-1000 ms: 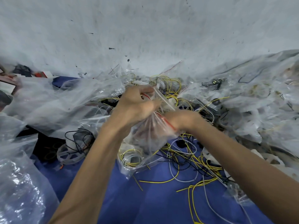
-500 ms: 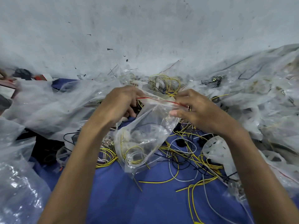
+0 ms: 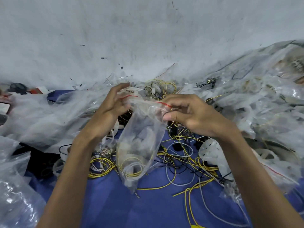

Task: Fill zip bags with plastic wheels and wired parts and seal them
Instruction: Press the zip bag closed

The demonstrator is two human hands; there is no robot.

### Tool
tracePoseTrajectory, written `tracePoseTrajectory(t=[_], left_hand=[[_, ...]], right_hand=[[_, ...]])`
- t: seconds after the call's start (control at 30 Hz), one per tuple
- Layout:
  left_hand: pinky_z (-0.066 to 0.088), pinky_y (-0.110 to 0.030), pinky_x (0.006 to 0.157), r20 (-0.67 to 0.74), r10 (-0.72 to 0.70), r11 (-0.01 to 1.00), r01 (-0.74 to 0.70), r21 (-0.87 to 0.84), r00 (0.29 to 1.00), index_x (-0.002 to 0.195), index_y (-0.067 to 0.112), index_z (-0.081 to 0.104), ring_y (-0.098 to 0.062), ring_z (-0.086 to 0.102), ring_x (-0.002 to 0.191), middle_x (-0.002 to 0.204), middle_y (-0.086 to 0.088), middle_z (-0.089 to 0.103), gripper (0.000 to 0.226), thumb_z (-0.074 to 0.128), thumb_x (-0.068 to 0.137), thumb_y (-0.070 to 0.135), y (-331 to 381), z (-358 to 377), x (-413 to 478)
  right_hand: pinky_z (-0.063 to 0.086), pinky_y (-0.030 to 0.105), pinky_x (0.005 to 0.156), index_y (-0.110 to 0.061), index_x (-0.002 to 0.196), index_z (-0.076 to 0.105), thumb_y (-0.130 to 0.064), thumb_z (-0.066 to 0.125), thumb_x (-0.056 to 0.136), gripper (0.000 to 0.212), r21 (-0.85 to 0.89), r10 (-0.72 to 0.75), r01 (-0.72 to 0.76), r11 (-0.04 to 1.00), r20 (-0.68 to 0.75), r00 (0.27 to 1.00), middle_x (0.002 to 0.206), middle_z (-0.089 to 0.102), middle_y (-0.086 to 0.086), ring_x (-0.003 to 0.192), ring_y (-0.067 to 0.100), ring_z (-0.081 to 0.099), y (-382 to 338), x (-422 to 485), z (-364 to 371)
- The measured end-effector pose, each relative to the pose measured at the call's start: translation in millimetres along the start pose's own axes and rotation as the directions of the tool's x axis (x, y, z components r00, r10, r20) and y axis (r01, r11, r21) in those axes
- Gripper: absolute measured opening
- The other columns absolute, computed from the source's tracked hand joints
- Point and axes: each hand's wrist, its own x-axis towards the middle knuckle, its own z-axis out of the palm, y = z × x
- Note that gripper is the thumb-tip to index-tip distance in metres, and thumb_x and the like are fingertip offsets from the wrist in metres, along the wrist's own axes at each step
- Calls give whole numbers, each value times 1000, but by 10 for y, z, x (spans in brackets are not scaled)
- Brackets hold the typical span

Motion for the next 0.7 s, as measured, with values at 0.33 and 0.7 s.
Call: tracePoseTrajectory(t=[0.33,0.7], left_hand=[[47,-9,62,-48,9,997,-5,72,999,78,15,65,3,60,61,63,13,67,5,61,81,14,99,-116,-75],[53,-23,73,-231,-7,999,-4,-45,973,86,23,69,-6,65,67,68,6,70,26,73,61,27,144,-183,-42]], right_hand=[[47,16,68,-8,78,61,-12,67,67,13,231,86,-45,972,-170,982,70,65,-9,70,1,61,8,-88,-178],[52,21,69,-6,92,65,-18,70,70,25,342,320,-207,917,-318,892,79,67,4,70,9,62,271,-83,-275]])
